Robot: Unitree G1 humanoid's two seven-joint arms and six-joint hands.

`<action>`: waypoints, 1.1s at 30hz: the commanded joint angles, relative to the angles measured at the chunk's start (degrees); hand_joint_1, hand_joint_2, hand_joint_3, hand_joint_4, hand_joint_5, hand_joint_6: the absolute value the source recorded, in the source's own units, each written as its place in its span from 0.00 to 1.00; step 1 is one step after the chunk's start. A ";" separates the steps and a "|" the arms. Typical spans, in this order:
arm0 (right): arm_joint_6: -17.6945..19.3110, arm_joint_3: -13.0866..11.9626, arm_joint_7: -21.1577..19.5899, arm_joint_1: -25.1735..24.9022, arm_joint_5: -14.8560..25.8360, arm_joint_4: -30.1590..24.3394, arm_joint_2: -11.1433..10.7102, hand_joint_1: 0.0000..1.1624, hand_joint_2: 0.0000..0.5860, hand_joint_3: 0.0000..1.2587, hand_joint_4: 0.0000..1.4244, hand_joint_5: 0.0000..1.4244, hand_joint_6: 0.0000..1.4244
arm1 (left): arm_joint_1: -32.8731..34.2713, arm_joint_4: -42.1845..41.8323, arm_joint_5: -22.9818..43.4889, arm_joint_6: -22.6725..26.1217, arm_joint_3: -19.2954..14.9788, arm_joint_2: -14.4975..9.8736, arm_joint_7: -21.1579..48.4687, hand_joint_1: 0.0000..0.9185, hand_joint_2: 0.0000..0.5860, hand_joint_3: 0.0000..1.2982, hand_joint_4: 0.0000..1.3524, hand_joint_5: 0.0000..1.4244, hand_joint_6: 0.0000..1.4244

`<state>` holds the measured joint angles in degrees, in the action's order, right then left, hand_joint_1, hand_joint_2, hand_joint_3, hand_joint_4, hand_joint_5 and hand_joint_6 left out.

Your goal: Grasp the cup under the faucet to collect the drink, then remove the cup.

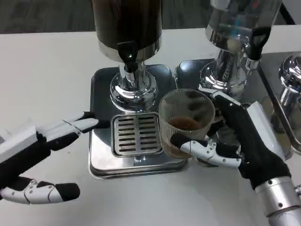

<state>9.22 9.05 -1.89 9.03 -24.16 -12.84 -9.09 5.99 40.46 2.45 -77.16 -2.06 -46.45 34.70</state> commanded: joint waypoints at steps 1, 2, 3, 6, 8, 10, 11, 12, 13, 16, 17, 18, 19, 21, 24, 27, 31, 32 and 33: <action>0.46 -1.03 -0.19 1.09 2.12 -3.24 0.54 0.62 0.41 0.42 0.46 0.51 0.51 | -1.72 -2.20 1.90 -0.30 0.42 -1.53 -0.91 0.00 0.23 0.08 0.00 0.02 0.12; 0.46 -1.11 -0.16 1.47 2.33 -3.65 0.56 0.62 0.40 0.42 0.46 0.51 0.51 | -1.91 -2.53 2.12 -0.22 0.40 -1.59 -0.93 0.00 0.23 0.08 0.00 0.02 0.12; 0.49 -1.17 -0.11 1.88 2.47 -4.07 0.54 0.62 0.40 0.42 0.46 0.51 0.51 | -2.16 -2.90 2.42 -0.18 0.35 -1.70 -0.94 0.00 0.23 0.08 0.00 0.02 0.12; 0.59 -1.27 0.24 2.82 2.65 -4.97 0.38 0.62 0.40 0.42 0.46 0.51 0.51 | -2.64 -3.66 3.39 -0.04 0.23 -2.04 -0.97 0.00 0.23 0.08 0.00 0.03 0.12; 0.61 -1.30 0.60 3.34 2.68 -5.46 0.18 0.62 0.40 0.42 0.46 0.51 0.51 | -2.88 -4.05 4.01 0.03 0.17 -2.34 -0.94 0.00 0.23 0.08 0.00 0.03 0.12; 0.58 -1.33 0.92 3.75 2.77 -5.84 -0.02 0.62 0.39 0.42 0.46 0.51 0.51 | -3.28 -4.48 4.63 0.04 0.26 -2.57 -0.79 0.00 0.23 0.08 0.00 0.03 0.12; 0.55 -1.34 1.04 3.95 2.81 -6.05 -0.14 0.63 0.39 0.43 0.47 0.52 0.51 | -3.43 -4.64 4.83 0.05 0.33 -2.63 -0.74 0.00 0.23 0.08 0.00 0.03 0.12; 0.50 -1.37 1.21 4.42 2.82 -6.57 -0.31 0.63 0.39 0.43 0.47 0.52 0.51 | -3.90 -5.04 5.17 -0.06 0.41 -2.75 -0.73 0.00 0.23 0.08 0.00 0.03 0.12; 0.47 -1.40 1.33 4.69 2.82 -6.87 -0.41 0.63 0.39 0.43 0.47 0.52 0.51 | -4.35 -5.41 5.43 -0.16 0.47 -2.82 -0.76 0.00 0.23 0.08 0.00 0.03 0.12; 0.30 -1.56 1.80 5.67 2.89 -8.01 -0.53 0.63 0.39 0.43 0.47 0.52 0.52 | -5.34 -6.37 6.03 -0.09 0.50 -2.97 -0.87 0.00 0.23 0.08 0.00 0.03 0.12; 0.25 -1.60 1.92 5.96 2.96 -8.34 -0.54 0.63 0.39 0.43 0.47 0.52 0.52 | -5.79 -6.78 6.30 -0.05 0.47 -3.06 -0.90 0.00 0.23 0.08 0.00 0.03 0.12; 0.18 -1.63 2.08 6.36 3.02 -8.84 -0.59 0.63 0.39 0.43 0.47 0.52 0.52 | -6.04 -7.03 6.52 0.01 0.46 -3.10 -0.87 0.00 0.23 0.08 0.00 0.03 0.12; 0.12 -1.65 2.23 6.75 3.06 -9.31 -0.64 0.63 0.39 0.43 0.47 0.53 0.52 | -6.29 -7.28 6.69 0.05 0.48 -3.18 -0.81 0.00 0.23 0.08 0.00 0.03 0.12; -0.06 -1.64 2.49 7.16 3.02 -9.88 -0.63 0.63 0.39 0.43 0.47 0.53 0.52 | -6.62 -7.60 6.90 0.11 0.56 -3.33 -0.67 0.00 0.23 0.08 0.00 0.03 0.12; -0.34 -1.53 2.85 7.74 2.98 -10.52 -0.55 0.63 0.39 0.43 0.47 0.53 0.53 | -7.25 -8.17 7.02 -0.02 0.72 -3.59 -0.59 0.00 0.23 0.08 0.00 0.04 0.12; -0.48 -1.38 3.07 8.30 3.10 -11.03 -0.43 0.63 0.39 0.43 0.47 0.53 0.53 | -7.75 -8.65 7.11 -0.08 0.62 -3.71 -0.70 0.00 0.23 0.08 0.00 0.04 0.12; -0.35 -1.13 3.11 8.86 2.97 -11.39 -0.16 0.63 0.39 0.43 0.47 0.53 0.53 | -8.17 -9.07 7.04 -0.16 0.42 -3.83 -0.82 0.00 0.23 0.09 0.01 0.04 0.12; -0.35 -1.07 3.08 8.89 2.91 -11.43 -0.12 0.63 0.39 0.43 0.47 0.53 0.53 | -8.25 -9.13 7.01 -0.16 0.43 -3.86 -0.80 0.00 0.23 0.10 0.01 0.04 0.12; -0.33 -1.01 3.08 8.98 2.88 -11.54 -0.10 0.63 0.39 0.43 0.47 0.53 0.53 | -8.26 -9.12 6.99 -0.16 0.45 -3.87 -0.78 0.00 0.23 0.10 0.01 0.04 0.12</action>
<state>8.10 8.07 1.50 18.14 -22.15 -22.35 -9.63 -1.80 32.05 8.77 -77.04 -1.64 -49.29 34.26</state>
